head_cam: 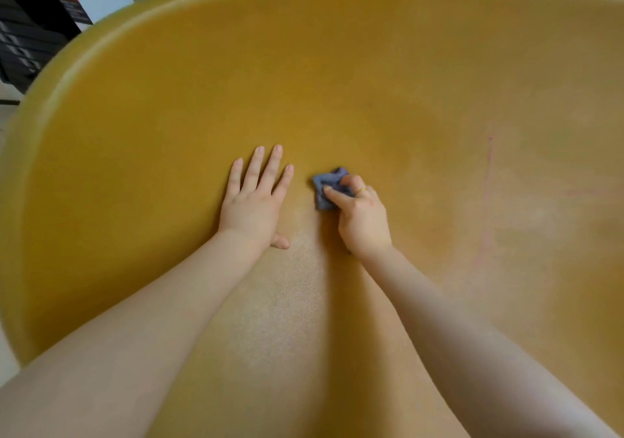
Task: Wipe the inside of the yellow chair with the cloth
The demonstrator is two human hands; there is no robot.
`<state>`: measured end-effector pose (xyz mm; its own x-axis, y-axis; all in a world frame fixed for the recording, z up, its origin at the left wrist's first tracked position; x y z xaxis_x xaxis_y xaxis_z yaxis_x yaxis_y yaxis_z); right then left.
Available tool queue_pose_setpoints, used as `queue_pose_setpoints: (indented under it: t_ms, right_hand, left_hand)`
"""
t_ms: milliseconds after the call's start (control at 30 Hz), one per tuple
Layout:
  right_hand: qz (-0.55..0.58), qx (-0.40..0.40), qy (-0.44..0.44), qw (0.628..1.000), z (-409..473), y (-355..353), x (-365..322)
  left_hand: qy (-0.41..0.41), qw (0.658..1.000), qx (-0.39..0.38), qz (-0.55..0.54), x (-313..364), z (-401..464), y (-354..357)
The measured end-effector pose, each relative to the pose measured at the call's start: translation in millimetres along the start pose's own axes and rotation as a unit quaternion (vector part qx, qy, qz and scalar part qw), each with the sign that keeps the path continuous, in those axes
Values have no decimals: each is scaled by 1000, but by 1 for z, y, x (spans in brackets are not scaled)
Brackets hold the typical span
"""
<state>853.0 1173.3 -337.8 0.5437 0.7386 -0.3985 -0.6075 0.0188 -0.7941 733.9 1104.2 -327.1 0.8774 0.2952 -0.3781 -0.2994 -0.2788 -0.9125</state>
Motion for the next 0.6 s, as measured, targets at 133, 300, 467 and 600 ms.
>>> queue_pose_setpoints:
  t_ms: [133,300,467,600]
  right_hand:
    - [70,-82,-46,993,-50,18,-35]
    - [82,-107,-113,984,-83,17,-63]
    - [6,-5,-29,1000,-24,16,-19]
    - [-18,29,44,998,-6,16,-4]
  left_hand:
    - [9,1000,4,-23,-2,-7,-6]
    - [29,999,-2,-32,-5,-34,-2]
    - [18,998,-41,53,-25,-55,17]
    - [25,998,-31,44,-28,-55,21]
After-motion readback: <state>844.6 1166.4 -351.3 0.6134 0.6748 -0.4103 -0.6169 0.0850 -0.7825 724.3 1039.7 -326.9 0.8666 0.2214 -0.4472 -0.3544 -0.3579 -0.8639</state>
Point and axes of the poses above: each hand's wrist, its own z-axis towards the middle knuckle, its own y-axis out of the palm, x = y × z, the point moved 8 cm from there along z, towards the middle knuckle, and after that the axes turned 3 degrees about -y, right-handed, at the moved point
